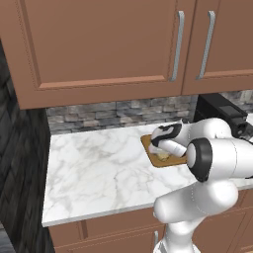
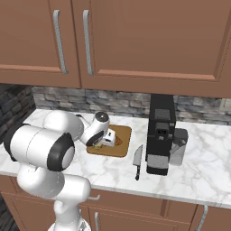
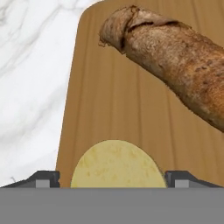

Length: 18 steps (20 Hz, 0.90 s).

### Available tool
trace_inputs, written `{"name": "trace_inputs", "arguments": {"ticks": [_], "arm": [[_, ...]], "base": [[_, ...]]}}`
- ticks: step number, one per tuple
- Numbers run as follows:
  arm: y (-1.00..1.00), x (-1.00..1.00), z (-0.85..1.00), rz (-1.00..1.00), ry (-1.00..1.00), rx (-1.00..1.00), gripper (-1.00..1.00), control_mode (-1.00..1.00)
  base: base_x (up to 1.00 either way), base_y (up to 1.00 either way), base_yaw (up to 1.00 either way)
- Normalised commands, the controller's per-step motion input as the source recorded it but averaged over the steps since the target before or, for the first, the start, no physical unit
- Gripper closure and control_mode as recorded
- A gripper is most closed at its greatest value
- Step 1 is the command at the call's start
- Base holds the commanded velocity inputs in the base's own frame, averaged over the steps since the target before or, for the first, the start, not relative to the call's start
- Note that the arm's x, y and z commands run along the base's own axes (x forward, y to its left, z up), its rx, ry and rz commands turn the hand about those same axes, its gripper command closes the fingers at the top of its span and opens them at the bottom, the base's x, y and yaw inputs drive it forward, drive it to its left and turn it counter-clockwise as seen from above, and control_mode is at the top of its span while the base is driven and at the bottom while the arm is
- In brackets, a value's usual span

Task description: Retrieve the sausage and cheese from the fridge and place them on the cutting board on the counter.

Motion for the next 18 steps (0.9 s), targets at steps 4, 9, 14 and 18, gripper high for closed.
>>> {"name": "trace_inputs", "arguments": {"ticks": [4, 9, 14, 18], "arm": [[0.03, 0.00, 0.18, 0.00, 0.00, 0.00, -1.00, -1.00], [0.11, -0.11, 0.38, 0.00, -0.01, 0.00, -1.00, -1.00], [0.12, -0.24, 0.37, 0.00, -0.08, 0.00, -1.00, -1.00], [0.02, -0.28, 0.30, 0.00, -0.11, 0.00, -1.00, -1.00]], "base": [[0.00, 0.00, 0.00], [0.00, 0.00, 0.00], [0.00, 0.00, 0.00], [0.00, 0.00, 0.00]]}}
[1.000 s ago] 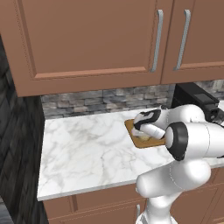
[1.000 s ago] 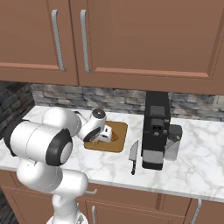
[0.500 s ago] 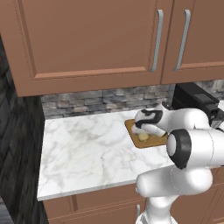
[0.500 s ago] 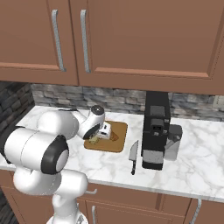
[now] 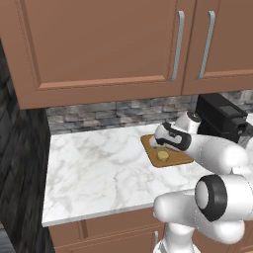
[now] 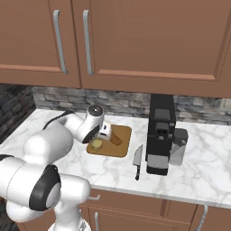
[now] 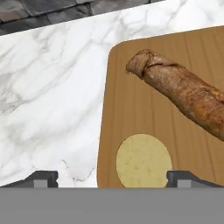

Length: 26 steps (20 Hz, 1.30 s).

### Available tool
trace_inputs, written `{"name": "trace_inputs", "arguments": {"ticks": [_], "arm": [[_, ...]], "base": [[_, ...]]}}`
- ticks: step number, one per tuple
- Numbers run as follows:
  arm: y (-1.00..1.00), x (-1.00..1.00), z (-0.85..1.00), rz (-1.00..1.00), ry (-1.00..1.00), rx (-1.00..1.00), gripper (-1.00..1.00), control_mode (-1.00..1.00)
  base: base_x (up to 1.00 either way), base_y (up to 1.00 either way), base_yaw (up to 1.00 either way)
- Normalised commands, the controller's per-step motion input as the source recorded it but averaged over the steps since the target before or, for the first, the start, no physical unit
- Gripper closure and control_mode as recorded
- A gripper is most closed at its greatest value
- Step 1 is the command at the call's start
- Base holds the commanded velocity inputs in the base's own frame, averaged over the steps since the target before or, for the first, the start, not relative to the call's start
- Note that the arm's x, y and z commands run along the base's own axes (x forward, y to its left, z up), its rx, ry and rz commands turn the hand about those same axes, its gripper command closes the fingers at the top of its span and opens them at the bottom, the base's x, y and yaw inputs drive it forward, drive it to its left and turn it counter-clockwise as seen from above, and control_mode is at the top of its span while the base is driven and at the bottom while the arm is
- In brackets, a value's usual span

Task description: Retrieve the sausage and cheese from the fridge and place them on the cutting board on the counter.

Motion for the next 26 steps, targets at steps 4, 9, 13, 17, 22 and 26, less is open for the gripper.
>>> {"name": "trace_inputs", "arguments": {"ticks": [4, 9, 13, 17, 22, 26], "arm": [[0.01, -0.35, 0.35, 0.00, -0.14, 0.00, -1.00, -1.00], [0.07, -0.52, 0.37, 0.03, -0.12, -0.04, -1.00, -1.00], [0.14, -0.44, 0.43, 0.00, 0.00, -0.11, -1.00, -1.00], [0.18, -0.40, 0.45, 0.00, 0.04, -0.09, -1.00, -1.00], [0.10, -0.63, 0.38, 0.00, -0.01, -0.03, -1.00, -1.00], [0.00, -0.76, 0.25, 0.00, -0.15, 0.00, -1.00, -1.00]], "base": [[0.00, 0.00, 0.00], [0.00, 0.00, 0.00], [0.00, 0.00, 0.00], [0.00, 0.00, 0.00], [0.00, 0.00, 0.00], [0.00, 0.00, 0.00]]}}
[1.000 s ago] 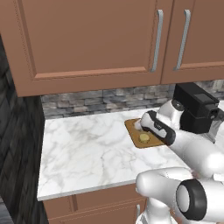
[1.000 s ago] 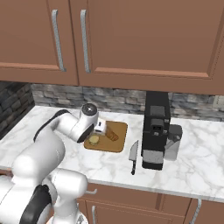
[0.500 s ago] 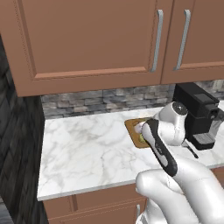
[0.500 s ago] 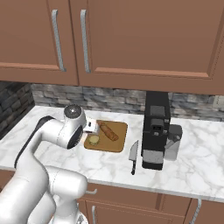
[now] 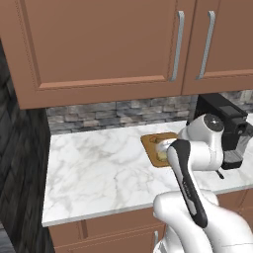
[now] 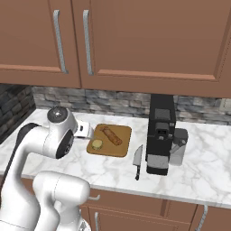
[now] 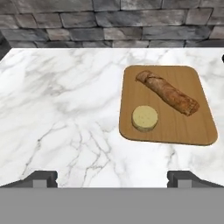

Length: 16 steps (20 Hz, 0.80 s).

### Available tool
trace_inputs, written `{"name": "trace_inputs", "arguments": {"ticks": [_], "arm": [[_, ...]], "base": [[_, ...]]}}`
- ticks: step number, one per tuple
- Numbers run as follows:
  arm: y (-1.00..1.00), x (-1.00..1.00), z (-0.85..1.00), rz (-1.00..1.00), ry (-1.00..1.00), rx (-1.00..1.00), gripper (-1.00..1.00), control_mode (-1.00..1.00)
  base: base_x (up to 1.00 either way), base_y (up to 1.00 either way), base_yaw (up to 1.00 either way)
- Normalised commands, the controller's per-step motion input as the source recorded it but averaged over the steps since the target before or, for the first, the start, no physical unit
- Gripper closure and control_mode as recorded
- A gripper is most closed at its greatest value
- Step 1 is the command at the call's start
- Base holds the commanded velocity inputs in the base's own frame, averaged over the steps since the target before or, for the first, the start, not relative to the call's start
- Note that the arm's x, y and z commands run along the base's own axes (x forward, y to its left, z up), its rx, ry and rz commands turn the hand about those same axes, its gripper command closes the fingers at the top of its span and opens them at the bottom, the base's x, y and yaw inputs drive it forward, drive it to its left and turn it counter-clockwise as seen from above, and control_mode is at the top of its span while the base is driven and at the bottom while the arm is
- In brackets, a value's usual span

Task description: Retrieve the sausage and cheese from the fridge and place them on the cutting board on the counter.

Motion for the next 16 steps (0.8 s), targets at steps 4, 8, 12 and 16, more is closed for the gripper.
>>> {"name": "trace_inputs", "arguments": {"ticks": [4, 8, 12, 16], "arm": [[0.00, -0.71, 0.18, -0.09, -0.19, 0.00, -1.00, -1.00], [0.00, -0.60, 0.20, -0.19, -0.02, 0.00, -1.00, -1.00], [0.05, -0.55, 0.07, -0.11, 0.00, -0.02, -1.00, -1.00], [0.00, 0.00, 0.00, 0.00, 0.00, 0.00, -1.00, -1.00]], "base": [[0.00, 0.00, 0.00], [0.00, 0.00, 0.00], [0.00, 0.00, 0.00], [0.00, 0.00, 0.00]]}}
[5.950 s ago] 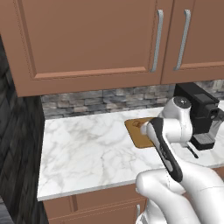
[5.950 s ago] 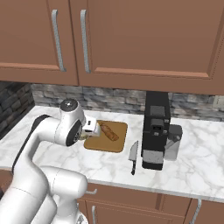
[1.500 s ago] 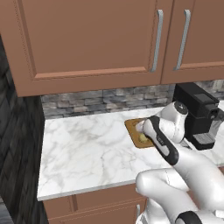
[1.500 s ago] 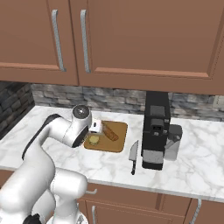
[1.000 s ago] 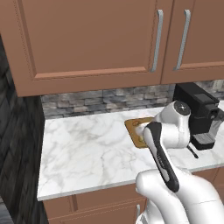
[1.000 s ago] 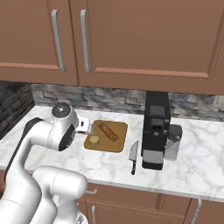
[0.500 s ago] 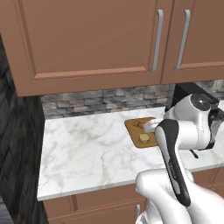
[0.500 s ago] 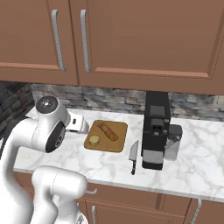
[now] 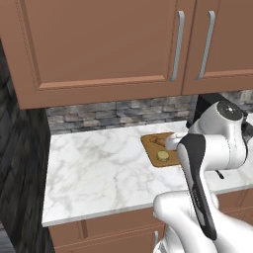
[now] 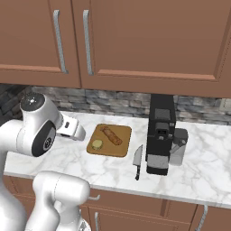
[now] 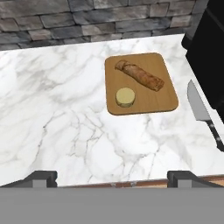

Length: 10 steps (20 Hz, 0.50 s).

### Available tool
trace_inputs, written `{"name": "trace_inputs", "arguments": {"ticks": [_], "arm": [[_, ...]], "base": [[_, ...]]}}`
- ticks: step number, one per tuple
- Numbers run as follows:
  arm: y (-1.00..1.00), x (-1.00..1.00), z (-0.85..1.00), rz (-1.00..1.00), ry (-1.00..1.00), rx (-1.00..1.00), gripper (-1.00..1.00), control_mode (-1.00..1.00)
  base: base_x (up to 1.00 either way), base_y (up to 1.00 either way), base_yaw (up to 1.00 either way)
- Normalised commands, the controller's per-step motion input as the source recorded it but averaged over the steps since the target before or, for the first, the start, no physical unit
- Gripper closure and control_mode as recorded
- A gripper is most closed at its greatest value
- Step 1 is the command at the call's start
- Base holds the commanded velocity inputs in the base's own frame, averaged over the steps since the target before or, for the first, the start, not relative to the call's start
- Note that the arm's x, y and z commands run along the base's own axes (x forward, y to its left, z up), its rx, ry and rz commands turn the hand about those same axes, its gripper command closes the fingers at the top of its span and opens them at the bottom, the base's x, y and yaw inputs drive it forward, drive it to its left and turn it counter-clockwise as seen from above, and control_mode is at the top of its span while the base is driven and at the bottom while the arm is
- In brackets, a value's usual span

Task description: Retrieve the sausage and cheese from the fridge and place them on the cutting board on the counter.

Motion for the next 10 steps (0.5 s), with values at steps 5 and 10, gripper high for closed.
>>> {"name": "trace_inputs", "arguments": {"ticks": [5, 10], "arm": [[0.00, 0.00, 0.00, 0.00, 0.00, 0.00, -1.00, -1.00], [0.00, 0.00, 0.00, 0.00, 0.00, 0.00, -1.00, 1.00]], "base": [[0.00, 0.00, 0.00], [0.00, 0.00, 0.00]]}}
